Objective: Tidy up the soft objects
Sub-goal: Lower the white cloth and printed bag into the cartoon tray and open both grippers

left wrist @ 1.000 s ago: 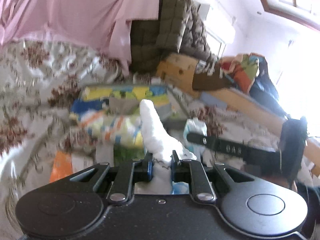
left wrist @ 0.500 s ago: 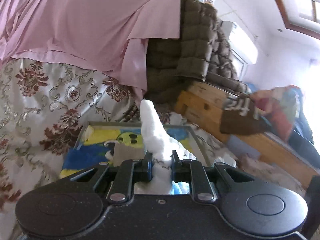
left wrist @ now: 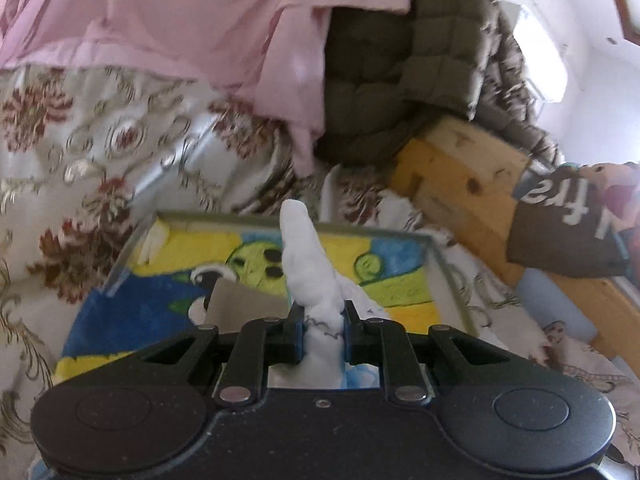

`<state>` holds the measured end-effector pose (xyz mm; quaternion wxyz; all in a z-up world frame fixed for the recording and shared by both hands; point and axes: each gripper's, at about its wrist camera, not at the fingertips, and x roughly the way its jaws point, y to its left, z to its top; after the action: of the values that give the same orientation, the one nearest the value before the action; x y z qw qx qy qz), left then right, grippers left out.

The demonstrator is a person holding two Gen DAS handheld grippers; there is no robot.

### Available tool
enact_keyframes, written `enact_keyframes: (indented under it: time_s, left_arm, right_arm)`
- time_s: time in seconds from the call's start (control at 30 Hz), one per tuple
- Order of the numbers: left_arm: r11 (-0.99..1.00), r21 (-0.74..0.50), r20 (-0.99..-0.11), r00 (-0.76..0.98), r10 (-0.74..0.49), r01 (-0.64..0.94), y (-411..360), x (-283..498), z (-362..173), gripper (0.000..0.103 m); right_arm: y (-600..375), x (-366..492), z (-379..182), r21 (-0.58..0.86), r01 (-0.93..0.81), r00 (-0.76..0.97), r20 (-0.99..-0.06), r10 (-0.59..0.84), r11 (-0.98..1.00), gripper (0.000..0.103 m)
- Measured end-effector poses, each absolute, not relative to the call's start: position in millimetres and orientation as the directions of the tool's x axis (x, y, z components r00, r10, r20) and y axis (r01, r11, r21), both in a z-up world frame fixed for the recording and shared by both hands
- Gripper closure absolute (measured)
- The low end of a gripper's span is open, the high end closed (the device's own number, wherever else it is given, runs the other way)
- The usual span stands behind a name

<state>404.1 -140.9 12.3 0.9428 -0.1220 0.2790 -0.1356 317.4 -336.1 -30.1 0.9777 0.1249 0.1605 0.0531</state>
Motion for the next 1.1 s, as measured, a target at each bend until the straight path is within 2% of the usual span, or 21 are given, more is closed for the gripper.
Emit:
enact_keyframes:
  time_s: [0.3, 0.5, 0.63, 0.8, 0.87, 0.97, 1.1]
  left_arm:
    - [0.951, -0.272, -0.589, 0.755, -0.287, 0.149, -140.3, 413.5, -9.6, 0.082]
    - [0.958, -0.242, -0.619, 0.736, -0.275, 0.154, -140.2, 413.9, -13.5, 0.073]
    - [0.960, -0.239, -0.618, 0.739, -0.268, 0.148, -136.1, 410.8, -12.6, 0.064]
    - [0.960, -0.239, -0.603, 0.753, -0.263, 0.145, -131.4, 403.4, -8.0, 0.045]
    - [0.961, -0.235, -0.594, 0.761, -0.260, 0.146, -129.9, 399.4, -5.8, 0.033]
    - [0.962, -0.233, -0.579, 0.775, -0.253, 0.140, -127.7, 392.9, -1.2, 0.028]
    - [0.965, -0.221, -0.575, 0.781, -0.245, 0.140, -128.2, 386.7, 4.9, 0.027]
  right_arm:
    - [-315.5, 320.5, -37.7, 0.138, -0.055, 0.932, -0.349, 0.100, 0.989, 0.037]
    - [-312.7, 320.7, -39.8, 0.114, -0.042, 0.931, -0.355, 0.080, 0.993, 0.034]
    - [-314.0, 320.4, -39.2, 0.113, -0.035, 0.933, -0.354, 0.073, 0.993, 0.030]
    - [-317.8, 316.4, -37.0, 0.126, -0.029, 0.937, -0.343, 0.071, 0.992, 0.026]
    - [-319.7, 314.2, -35.2, 0.136, -0.028, 0.939, -0.336, 0.073, 0.990, 0.023]
    - [-322.0, 311.5, -32.1, 0.143, -0.029, 0.943, -0.326, 0.074, 0.989, 0.019]
    - [-322.9, 311.3, -32.4, 0.151, -0.032, 0.941, -0.330, 0.081, 0.988, 0.017]
